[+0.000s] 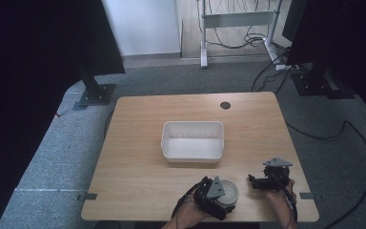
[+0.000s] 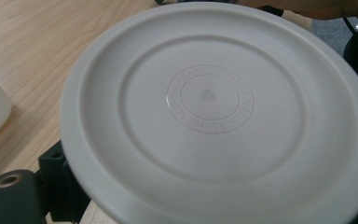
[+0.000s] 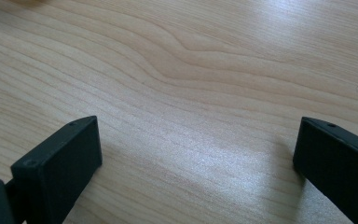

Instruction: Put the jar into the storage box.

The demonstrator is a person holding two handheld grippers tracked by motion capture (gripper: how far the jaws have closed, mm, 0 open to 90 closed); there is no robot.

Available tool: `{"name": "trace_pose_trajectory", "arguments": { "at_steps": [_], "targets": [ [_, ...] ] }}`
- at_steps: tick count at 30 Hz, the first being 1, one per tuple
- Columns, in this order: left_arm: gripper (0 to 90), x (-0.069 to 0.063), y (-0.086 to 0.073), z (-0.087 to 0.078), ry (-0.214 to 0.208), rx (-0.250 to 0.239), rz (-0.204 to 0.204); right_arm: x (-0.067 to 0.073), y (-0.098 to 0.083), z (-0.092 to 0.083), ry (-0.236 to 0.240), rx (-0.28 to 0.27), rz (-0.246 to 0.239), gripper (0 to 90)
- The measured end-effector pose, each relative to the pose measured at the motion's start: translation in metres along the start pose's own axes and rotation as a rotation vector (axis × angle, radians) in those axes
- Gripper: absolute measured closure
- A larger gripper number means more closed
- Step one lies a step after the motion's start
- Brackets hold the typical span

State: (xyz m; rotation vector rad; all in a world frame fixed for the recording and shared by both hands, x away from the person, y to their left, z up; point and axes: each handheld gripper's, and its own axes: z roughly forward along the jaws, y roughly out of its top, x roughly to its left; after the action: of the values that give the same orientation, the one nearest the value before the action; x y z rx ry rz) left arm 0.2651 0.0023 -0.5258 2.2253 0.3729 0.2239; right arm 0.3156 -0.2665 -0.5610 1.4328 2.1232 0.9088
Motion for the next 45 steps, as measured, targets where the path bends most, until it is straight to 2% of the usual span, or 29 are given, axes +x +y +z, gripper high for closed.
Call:
{"name": "trace_pose_trajectory", "arguments": {
  "at_steps": [15, 28, 41, 45],
  "targets": [
    [10.2, 0.015, 0.004, -0.014, 0.037, -0.012, -0.007, 0.0, 0.0, 0.0, 0.0, 0.0, 0.0, 0.5],
    [10.2, 0.034, 0.001, -0.025, 0.073, -0.019, -0.053, 0.0, 0.0, 0.0, 0.0, 0.001, 0.002, 0.5],
    [10.2, 0.062, -0.002, -0.037, 0.125, -0.032, -0.111, 0.0, 0.0, 0.0, 0.0, 0.001, 0.001, 0.5],
    [10.2, 0.069, -0.001, -0.042, 0.14, -0.037, -0.117, 0.0, 0.0, 0.0, 0.0, 0.001, 0.002, 0.5]
  ]
}}
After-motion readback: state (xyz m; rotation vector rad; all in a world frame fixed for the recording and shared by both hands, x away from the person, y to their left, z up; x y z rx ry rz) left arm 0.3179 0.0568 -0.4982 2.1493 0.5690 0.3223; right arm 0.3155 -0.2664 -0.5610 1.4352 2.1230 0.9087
